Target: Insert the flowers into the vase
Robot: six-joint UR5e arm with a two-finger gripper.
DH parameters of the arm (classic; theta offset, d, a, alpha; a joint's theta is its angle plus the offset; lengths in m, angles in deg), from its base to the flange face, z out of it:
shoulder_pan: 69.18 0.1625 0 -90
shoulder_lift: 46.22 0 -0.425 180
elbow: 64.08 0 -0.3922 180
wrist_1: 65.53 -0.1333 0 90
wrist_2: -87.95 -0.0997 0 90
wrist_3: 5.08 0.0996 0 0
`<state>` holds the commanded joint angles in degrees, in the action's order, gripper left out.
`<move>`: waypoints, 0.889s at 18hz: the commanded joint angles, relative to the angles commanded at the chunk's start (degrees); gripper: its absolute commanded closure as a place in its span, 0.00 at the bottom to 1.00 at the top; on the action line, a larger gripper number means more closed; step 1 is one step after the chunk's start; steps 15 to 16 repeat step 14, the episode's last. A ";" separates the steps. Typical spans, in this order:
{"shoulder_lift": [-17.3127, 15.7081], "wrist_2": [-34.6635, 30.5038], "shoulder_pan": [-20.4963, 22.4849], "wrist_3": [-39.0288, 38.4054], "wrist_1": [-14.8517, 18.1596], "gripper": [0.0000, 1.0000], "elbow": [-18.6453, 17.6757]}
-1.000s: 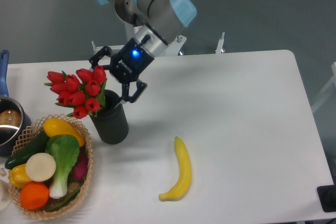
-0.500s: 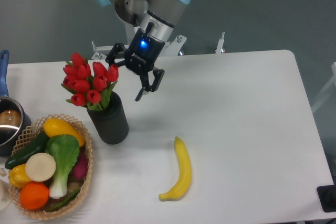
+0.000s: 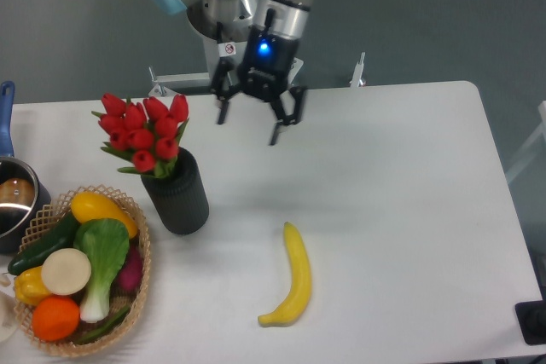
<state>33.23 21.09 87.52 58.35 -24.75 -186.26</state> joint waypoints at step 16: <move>30.14 -17.60 8.80 11.80 0.00 0.00 21.80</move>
